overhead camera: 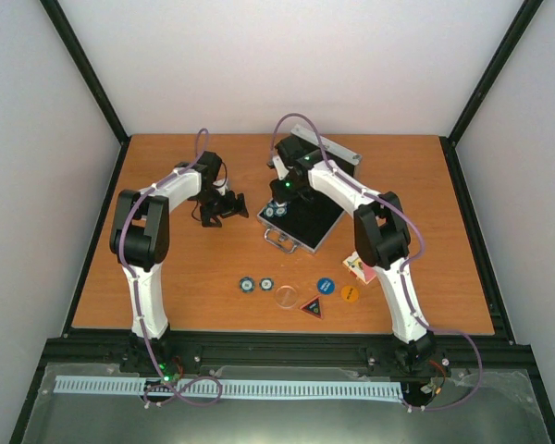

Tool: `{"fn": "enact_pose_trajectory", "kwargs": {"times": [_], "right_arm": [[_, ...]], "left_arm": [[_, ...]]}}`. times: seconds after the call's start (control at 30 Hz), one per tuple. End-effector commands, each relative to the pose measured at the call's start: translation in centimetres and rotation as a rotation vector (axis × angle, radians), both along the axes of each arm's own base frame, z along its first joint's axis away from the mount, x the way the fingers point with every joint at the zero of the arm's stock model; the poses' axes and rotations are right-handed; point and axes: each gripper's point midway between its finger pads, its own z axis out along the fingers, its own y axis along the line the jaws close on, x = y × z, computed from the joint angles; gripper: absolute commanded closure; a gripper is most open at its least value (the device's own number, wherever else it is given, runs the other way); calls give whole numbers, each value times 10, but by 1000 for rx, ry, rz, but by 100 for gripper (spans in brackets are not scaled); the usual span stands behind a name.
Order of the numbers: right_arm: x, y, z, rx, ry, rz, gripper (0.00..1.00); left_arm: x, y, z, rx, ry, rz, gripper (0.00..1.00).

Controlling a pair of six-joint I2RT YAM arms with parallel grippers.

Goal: Pack up texas hold em set

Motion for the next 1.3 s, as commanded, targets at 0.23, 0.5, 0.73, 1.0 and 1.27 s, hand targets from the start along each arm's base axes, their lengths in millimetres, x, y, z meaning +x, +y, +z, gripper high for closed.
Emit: {"fn": "enact_pose_trajectory", "kwargs": {"times": [0.23, 0.5, 0.73, 1.0, 1.27], "right_arm": [[-11, -1, 32, 22, 9, 12, 55], [-24, -2, 8, 12, 111, -2, 59], [-30, 2, -4, 24, 167, 1, 59], [-32, -3, -23, -9, 204, -15, 59], [-25, -3, -27, -31, 179, -11, 58]], "left_arm": [[-5, 15, -22, 65, 44, 7, 2], [-5, 15, -22, 67, 42, 6, 2], [-6, 15, -23, 67, 46, 6, 2], [-7, 16, -24, 70, 48, 4, 2], [-10, 16, -25, 68, 51, 5, 2]]}}
